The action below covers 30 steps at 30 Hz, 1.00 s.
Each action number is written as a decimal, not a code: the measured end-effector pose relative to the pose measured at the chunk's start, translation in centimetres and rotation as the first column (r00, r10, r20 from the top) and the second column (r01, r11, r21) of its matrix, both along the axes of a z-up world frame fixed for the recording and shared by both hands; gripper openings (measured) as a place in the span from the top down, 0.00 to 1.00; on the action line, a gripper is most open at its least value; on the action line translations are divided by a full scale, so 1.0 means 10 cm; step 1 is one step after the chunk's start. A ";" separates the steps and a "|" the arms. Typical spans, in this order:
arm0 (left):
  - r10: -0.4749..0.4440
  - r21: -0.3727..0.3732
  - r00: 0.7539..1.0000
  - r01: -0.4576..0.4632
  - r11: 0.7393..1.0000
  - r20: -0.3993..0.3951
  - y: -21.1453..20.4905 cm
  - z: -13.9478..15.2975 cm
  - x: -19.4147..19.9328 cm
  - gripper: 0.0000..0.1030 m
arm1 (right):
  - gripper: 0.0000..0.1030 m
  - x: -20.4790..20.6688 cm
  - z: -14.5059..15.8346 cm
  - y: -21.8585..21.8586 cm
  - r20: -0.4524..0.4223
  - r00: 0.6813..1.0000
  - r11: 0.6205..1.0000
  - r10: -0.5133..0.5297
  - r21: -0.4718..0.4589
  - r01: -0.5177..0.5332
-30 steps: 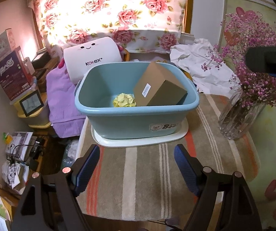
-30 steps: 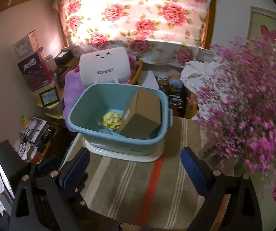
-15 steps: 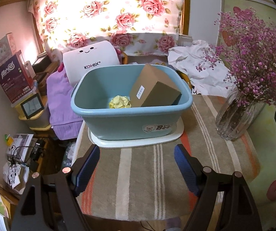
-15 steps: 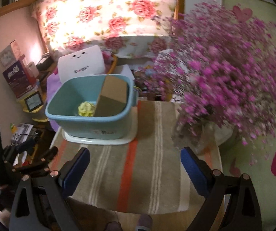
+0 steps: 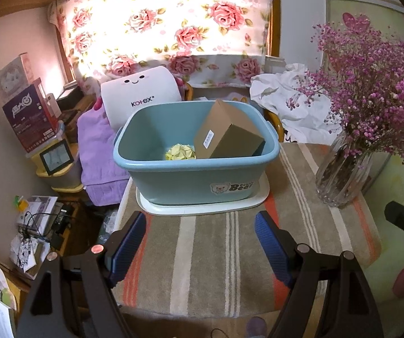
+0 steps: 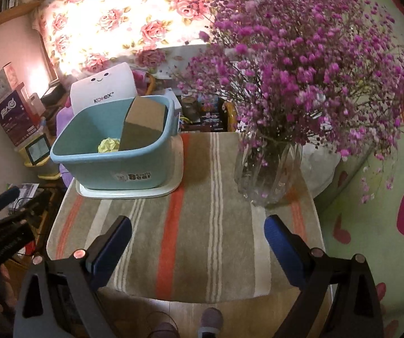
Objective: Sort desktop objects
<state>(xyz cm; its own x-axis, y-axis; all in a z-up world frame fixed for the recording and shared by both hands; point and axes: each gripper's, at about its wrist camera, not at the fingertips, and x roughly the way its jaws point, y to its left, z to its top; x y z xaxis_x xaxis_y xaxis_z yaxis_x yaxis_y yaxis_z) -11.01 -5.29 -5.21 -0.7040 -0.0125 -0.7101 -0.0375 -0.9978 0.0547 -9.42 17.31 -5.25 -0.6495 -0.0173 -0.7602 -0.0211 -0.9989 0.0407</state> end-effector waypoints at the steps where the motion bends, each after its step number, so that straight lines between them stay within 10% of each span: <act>1: -0.001 -0.002 1.000 0.001 1.000 0.000 0.00 0.00 0.00 0.20 | 0.05 0.00 -0.01 0.00 0.003 1.000 1.000 0.000 -0.001 0.000; 30: 0.001 0.001 1.000 -0.001 1.000 -0.012 0.04 0.05 -0.02 0.20 | 0.05 -0.05 -0.03 -0.06 0.015 1.000 1.000 0.000 -0.004 0.000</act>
